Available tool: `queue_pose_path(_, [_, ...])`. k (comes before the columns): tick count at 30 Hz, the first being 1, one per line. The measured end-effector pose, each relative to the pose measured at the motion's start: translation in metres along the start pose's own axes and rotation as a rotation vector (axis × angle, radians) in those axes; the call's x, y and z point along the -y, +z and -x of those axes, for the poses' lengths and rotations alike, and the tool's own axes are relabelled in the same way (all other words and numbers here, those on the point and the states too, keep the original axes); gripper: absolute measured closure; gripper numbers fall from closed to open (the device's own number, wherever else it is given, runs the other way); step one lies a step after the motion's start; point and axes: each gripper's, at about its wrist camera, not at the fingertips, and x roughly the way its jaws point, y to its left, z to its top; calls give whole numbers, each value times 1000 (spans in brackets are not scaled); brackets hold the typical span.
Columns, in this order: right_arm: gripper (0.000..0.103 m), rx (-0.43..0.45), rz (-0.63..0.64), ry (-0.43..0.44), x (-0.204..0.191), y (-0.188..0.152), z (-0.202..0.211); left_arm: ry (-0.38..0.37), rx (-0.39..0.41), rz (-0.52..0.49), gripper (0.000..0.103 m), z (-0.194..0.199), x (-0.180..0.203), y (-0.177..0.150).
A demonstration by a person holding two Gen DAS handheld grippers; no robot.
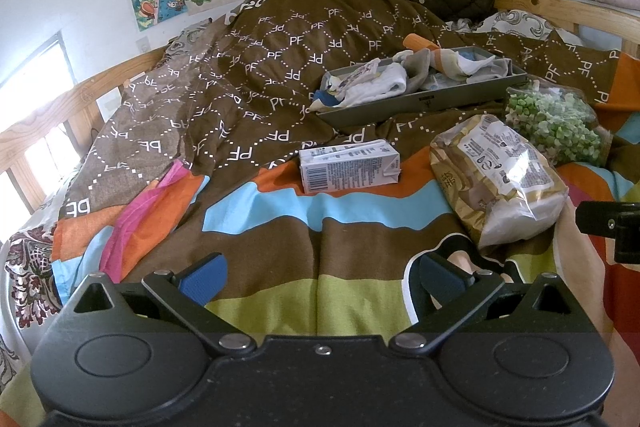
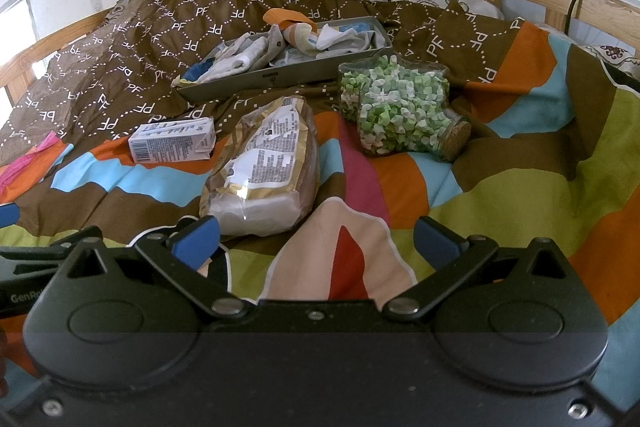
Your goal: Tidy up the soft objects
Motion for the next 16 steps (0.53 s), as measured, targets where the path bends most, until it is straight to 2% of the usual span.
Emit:
queue_pose_path(9, [1,1,0,0,0,0,0,-26,27,7,1,4,2,-2])
queue_pose_path(16, [1,0,-1,0,0,0,0,-18,3,7,1,0,-1,0])
